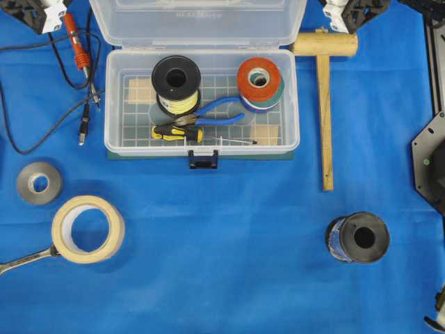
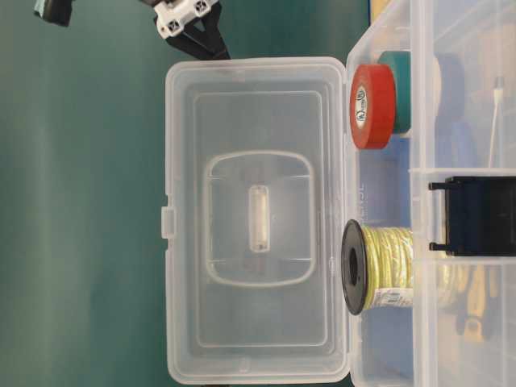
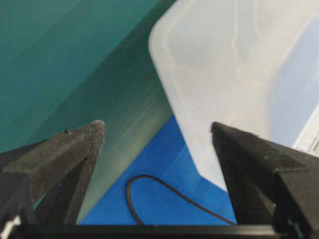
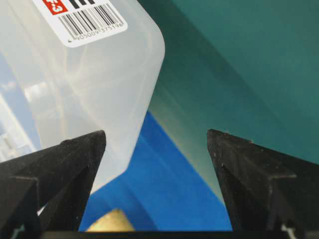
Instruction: Open the tool box with both arms.
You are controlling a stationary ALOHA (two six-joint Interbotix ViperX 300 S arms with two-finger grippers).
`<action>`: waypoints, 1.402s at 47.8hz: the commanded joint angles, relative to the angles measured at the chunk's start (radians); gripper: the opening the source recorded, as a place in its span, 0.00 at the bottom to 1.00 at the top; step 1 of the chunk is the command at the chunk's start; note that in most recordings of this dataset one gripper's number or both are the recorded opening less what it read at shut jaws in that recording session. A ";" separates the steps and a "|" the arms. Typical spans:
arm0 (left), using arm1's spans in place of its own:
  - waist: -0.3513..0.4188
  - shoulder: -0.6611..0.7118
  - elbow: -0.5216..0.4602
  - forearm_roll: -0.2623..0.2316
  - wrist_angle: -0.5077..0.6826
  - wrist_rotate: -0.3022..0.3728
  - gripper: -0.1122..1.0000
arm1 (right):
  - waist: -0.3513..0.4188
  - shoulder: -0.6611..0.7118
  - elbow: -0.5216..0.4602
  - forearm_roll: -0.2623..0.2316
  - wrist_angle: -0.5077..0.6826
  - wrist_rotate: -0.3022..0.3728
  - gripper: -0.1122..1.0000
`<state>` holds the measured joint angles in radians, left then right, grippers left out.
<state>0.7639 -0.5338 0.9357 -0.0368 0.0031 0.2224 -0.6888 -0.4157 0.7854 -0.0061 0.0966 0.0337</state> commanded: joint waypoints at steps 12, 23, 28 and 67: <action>0.014 -0.176 0.041 0.003 -0.002 0.002 0.87 | 0.000 -0.183 0.054 0.005 0.018 0.003 0.86; 0.025 -0.321 0.069 0.003 0.067 -0.003 0.87 | -0.009 -0.275 0.086 0.008 0.080 0.005 0.86; -0.011 -0.403 0.075 -0.002 0.150 -0.009 0.87 | -0.009 -0.322 0.097 0.011 0.130 0.005 0.86; -0.554 -0.479 0.126 -0.008 0.308 -0.195 0.87 | 0.391 -0.359 0.126 0.097 0.225 0.009 0.86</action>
<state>0.2777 -1.0232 1.0677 -0.0430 0.3298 0.0368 -0.3528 -0.7793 0.9219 0.0859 0.3252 0.0414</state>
